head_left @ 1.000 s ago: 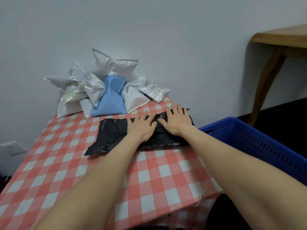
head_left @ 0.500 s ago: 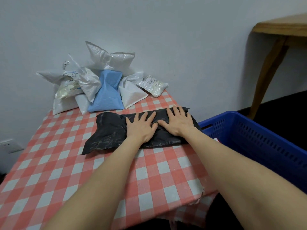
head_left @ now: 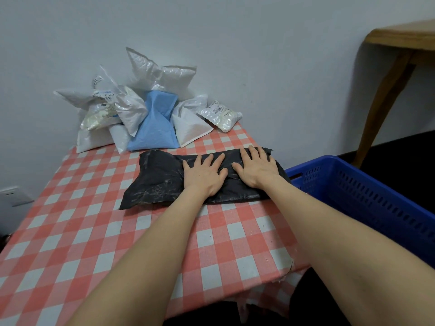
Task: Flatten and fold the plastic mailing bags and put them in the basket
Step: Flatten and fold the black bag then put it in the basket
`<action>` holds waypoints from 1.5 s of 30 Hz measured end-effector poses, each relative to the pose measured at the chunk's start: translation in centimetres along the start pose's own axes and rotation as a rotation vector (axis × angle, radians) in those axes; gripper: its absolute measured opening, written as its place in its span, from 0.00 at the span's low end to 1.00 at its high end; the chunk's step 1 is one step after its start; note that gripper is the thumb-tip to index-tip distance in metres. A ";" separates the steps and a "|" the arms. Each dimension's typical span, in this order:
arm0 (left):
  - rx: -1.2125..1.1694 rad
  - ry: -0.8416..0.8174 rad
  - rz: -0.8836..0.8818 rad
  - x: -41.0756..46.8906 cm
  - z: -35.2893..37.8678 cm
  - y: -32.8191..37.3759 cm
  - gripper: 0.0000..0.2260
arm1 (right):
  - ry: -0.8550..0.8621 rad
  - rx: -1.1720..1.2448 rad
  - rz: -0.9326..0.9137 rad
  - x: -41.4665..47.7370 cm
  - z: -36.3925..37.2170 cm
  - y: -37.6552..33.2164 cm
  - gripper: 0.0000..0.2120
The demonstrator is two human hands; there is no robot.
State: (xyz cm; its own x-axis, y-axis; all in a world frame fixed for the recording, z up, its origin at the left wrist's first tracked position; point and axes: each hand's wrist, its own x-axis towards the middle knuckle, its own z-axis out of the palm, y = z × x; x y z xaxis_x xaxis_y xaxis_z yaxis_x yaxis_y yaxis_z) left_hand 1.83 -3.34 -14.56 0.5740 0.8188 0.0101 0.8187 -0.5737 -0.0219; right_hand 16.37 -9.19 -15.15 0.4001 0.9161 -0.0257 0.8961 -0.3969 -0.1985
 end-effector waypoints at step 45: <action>-0.156 0.135 -0.065 -0.8 -3.3 -6.5 0.23 | 0.119 0.122 -0.020 -1.3 -1.7 -2.3 0.29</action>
State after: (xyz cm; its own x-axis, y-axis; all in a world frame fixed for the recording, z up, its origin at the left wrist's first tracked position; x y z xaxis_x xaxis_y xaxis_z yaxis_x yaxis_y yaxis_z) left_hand -3.89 -0.29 -11.15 0.5075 0.8501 0.1407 0.8401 -0.5244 0.1384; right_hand 14.08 -9.54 -13.02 0.4087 0.9078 0.0940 0.8770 -0.3621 -0.3158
